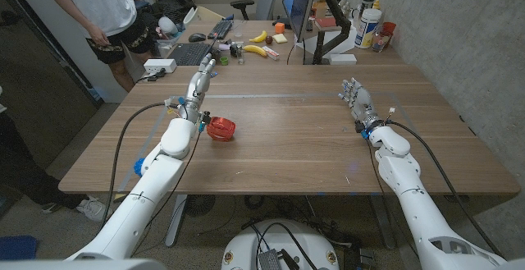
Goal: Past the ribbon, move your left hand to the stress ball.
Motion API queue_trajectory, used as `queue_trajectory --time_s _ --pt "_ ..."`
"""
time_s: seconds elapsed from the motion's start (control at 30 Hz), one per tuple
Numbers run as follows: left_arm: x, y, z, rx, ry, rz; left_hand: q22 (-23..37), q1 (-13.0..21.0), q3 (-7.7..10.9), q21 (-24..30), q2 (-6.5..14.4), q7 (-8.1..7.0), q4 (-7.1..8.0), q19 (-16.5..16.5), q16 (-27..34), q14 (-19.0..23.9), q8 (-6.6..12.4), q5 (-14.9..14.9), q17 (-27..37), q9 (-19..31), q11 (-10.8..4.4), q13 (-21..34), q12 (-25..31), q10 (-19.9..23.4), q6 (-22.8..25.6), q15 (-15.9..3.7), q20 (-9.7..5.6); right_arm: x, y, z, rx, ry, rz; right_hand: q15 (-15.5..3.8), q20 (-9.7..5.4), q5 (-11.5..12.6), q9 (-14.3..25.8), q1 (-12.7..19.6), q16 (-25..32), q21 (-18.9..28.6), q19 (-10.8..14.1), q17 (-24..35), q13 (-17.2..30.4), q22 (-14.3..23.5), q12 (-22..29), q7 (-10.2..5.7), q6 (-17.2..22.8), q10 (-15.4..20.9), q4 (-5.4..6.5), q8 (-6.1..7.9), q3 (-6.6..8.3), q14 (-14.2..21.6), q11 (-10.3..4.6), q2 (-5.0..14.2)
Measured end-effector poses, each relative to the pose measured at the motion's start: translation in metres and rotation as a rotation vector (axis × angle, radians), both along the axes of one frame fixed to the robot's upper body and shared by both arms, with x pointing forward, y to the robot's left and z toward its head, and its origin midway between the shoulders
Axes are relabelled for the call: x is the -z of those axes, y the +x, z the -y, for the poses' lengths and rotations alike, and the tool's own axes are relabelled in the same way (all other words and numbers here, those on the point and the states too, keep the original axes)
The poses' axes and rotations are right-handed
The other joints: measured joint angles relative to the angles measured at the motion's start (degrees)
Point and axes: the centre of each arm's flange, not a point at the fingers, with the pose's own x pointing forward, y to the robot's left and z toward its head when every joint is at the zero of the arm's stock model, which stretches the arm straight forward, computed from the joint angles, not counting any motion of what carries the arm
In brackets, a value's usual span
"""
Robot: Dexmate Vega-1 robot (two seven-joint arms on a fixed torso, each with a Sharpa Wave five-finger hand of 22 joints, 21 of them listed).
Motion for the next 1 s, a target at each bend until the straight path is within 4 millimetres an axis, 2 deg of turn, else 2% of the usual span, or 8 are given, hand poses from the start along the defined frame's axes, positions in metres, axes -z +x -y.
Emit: queue_trajectory --time_s 0.5,0.6,1.0 --pt "-0.004 -0.015 0.003 -0.045 0.043 0.052 0.0 0.2 0.24 0.0 0.2 0.00 -0.24 0.0 0.0 0.0 0.00 0.0 -0.1 0.0 -0.32 0.0 0.0 0.3 0.6 0.00 0.00 0.000 -0.002 -0.002 0.000 -0.002 0.005 0.00 0.00 0.0 0.0 0.0 0.0 -0.2 0.0 0.0 0.0 0.0 0.0 0.00 0.0 0.2 0.24 0.00 0.24 0.0 0.21 0.00" --pt "-0.005 -0.018 0.003 -0.056 0.049 0.058 0.0 0.2 0.24 -0.4 0.2 0.00 -0.24 0.0 0.0 0.0 0.00 0.0 -0.1 0.0 0.01 0.0 0.0 0.7 0.6 0.00 0.00 0.000 -0.002 -0.002 0.000 -0.002 0.006 0.00 0.00 0.0 0.0 0.0 0.0 -0.2 0.0 0.0 0.0 0.0 0.0 0.00 0.0 0.2 0.24 0.00 0.24 0.0 0.21 0.00" --pt "-0.006 -0.028 0.003 -0.101 0.075 0.078 0.0 0.2 0.72 -0.4 0.2 -0.61 -0.24 -0.3 0.0 0.0 0.00 0.0 -0.1 0.0 0.01 0.0 0.0 0.7 1.2 0.00 0.31 0.000 -0.003 -0.004 -0.001 -0.006 0.010 0.00 0.00 0.0 0.0 0.0 0.0 -0.4 0.0 0.0 0.0 0.0 0.0 -0.31 0.3 0.2 0.24 0.00 0.24 0.0 0.21 0.00"
